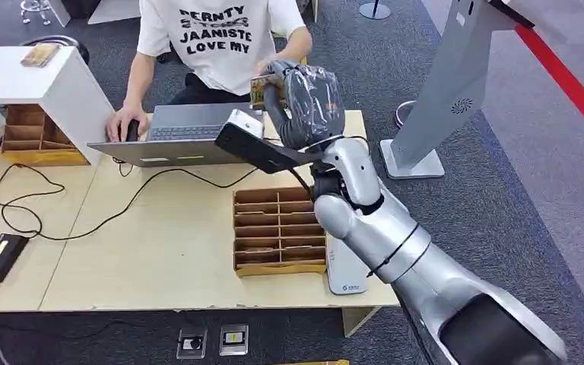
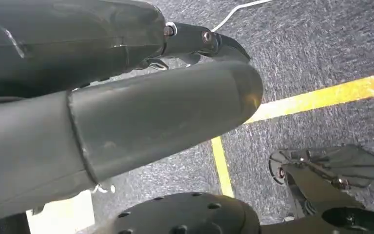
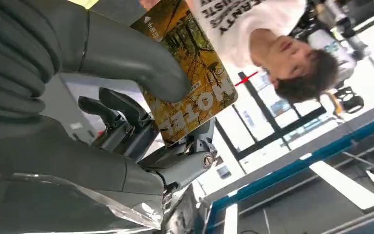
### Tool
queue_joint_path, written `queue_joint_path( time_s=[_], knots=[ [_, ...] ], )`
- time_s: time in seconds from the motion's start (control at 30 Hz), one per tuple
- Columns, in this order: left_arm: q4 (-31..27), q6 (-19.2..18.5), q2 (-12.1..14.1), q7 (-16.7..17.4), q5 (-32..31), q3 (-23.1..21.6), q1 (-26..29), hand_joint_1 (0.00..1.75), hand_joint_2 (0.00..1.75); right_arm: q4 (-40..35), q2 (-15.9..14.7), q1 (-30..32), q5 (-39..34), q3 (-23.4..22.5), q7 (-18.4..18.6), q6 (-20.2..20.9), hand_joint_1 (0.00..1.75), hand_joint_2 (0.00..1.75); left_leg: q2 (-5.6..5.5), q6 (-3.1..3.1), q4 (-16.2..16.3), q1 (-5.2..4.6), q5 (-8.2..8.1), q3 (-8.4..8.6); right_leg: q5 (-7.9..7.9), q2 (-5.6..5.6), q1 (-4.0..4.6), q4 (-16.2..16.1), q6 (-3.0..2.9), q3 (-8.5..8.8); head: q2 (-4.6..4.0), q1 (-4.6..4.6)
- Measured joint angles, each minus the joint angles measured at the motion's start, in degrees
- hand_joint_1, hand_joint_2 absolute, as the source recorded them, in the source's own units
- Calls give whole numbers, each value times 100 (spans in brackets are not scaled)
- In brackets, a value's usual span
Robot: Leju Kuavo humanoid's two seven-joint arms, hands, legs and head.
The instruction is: Pass the card to the sensor for recognition and then transmit it.
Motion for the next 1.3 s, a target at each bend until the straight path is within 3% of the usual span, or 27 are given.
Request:
queue_joint_path(
  time_s=[0.37,0.83,0.87,0.9,1.3],
  knots=[
    [0,-53,0,24,-66,-133,-52,0,0,623,-131,-275,371,-105,404,17,175,175,2,0,1,0,0,2,1,5,0,0,-1,-2,0,0],
    [0,-55,2,114,-173,-267,-117,0,0,818,-387,-320,929,-151,791,15,175,175,7,0,2,0,0,3,1,8,0,0,-1,-2,2,0],
    [0,-55,2,116,-173,-271,-120,0,0,827,-400,-321,951,-151,798,15,59,175,7,0,2,0,0,3,1,9,0,0,-1,-2,2,0],
    [0,-55,2,116,-173,-273,-124,0,0,837,-413,-320,970,-151,809,17,0,175,7,0,2,0,0,3,1,9,0,0,-1,-3,2,2],
    [0,-52,2,127,-175,-278,-153,0,0,892,-496,-310,1076,-151,837,94,0,175,7,0,2,0,0,3,1,9,0,0,-1,-1,2,2]
  ],
)
